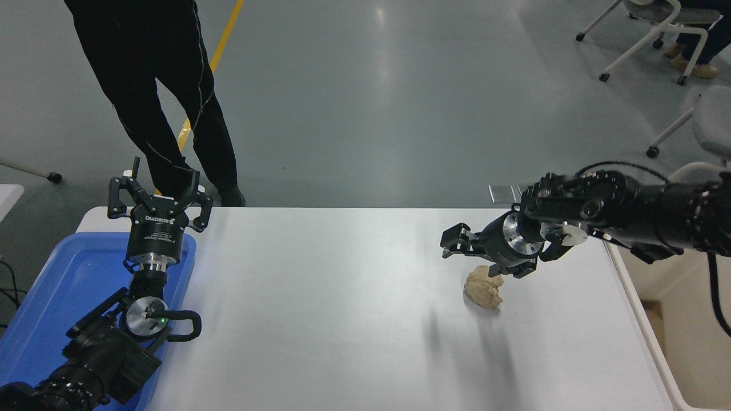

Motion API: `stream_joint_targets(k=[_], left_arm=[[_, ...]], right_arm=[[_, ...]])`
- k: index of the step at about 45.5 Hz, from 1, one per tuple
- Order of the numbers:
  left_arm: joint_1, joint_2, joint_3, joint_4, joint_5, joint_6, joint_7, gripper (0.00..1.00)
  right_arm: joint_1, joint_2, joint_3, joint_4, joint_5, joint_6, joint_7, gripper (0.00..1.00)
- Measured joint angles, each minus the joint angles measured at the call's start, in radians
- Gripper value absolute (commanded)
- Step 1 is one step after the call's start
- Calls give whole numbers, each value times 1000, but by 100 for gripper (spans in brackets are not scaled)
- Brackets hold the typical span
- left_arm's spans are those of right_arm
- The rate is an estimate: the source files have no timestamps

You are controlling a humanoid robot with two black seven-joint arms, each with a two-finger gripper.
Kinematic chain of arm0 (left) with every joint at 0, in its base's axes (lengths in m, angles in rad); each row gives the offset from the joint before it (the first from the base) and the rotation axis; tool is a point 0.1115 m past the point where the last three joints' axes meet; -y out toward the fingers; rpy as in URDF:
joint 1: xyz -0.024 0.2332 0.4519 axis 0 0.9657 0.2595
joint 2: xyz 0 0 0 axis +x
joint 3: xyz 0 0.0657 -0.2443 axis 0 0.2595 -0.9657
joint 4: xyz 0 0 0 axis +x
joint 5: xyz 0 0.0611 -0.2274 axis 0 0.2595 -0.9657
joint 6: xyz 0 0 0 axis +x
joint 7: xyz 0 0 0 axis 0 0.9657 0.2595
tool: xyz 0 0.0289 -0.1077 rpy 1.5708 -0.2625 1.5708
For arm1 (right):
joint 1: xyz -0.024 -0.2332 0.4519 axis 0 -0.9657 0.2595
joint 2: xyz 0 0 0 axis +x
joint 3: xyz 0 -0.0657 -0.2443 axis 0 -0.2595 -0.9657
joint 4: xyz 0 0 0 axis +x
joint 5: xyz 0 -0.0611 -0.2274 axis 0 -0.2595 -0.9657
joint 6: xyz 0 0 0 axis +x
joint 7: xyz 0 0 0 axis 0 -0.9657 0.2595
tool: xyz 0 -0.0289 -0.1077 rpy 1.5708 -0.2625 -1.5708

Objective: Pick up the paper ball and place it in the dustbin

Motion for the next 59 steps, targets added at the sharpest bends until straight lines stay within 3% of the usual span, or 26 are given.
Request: stream_joint_targets(k=[45, 48, 54, 56, 58, 59], left_arm=[[0, 0, 0, 0, 0, 0, 0, 99], [0, 0, 0, 0, 0, 0, 0, 99], [0, 0, 0, 0, 0, 0, 0, 99], [0, 0, 0, 0, 0, 0, 0, 99], [0, 0, 0, 0, 0, 0, 0, 99], [0, 0, 0, 0, 0, 0, 0, 99]], right_arm=[[-149, 57, -56, -191, -232, -89, -13, 99], [-154, 58, -60, -193, -246, -93, -13, 91], [-163, 59, -66, -200, -271, -97, -13, 53], [-165, 59, -67, -203, -286, -98, -13, 35], [-167, 59, -69, -204, -303, -98, -13, 3], [-168, 59, -69, -205, -309, -99, -13, 0]])
